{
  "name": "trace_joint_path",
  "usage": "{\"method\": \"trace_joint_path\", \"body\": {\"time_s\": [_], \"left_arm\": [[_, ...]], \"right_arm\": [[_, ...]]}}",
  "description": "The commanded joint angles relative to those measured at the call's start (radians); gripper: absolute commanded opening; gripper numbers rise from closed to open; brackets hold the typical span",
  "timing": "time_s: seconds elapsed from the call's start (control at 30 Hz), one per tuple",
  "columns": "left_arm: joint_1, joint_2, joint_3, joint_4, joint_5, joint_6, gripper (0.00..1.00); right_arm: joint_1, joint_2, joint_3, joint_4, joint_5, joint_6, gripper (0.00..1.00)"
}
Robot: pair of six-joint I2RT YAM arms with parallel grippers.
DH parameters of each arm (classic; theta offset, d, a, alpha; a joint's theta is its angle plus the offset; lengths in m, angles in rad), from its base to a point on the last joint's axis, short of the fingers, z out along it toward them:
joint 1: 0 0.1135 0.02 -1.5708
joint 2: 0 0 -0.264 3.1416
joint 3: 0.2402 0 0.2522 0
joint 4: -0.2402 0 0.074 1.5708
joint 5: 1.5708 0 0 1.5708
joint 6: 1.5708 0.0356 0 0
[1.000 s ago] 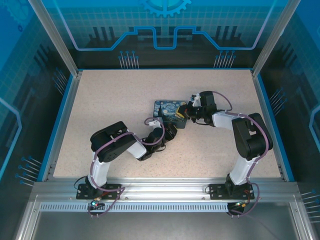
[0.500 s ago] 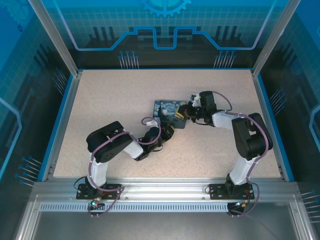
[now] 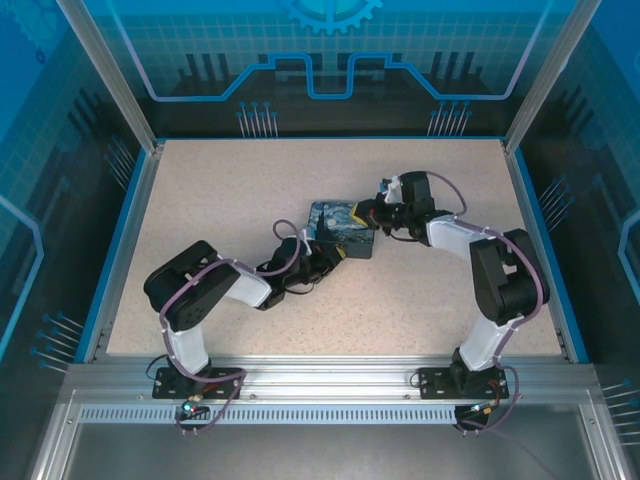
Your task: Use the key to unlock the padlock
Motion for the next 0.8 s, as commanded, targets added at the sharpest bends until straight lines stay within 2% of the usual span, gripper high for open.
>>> {"method": "trace_joint_path", "body": {"time_s": [0.0,0.17,0.4,0.6,0.77], "left_arm": [[0.016,-0.074,-0.008,-0.068,0.090,-0.023,0.00],[0.027,-0.151,0.014,-0.209,0.105,0.005,0.00],[0.048,-0.216,0.080,-0.437,0.128,0.065,0.00],[0.082,-0.214,0.067,-0.416,0.162,0.054,0.00],[0.109,-0.195,0.076,-0.374,0.220,0.025,0.00]], "right_arm": [[-0.013,-0.115,0.024,-0.039,-0.028,-0.031,0.00],[-0.012,-0.255,-0.070,-0.050,-0.037,-0.031,0.00],[0.029,-0.504,-0.330,-0.031,0.010,-0.003,0.00],[0.117,-0.665,-0.495,-0.052,0.100,0.009,0.00],[0.156,-0.690,-0.582,0.007,0.139,0.053,0.00]]}}
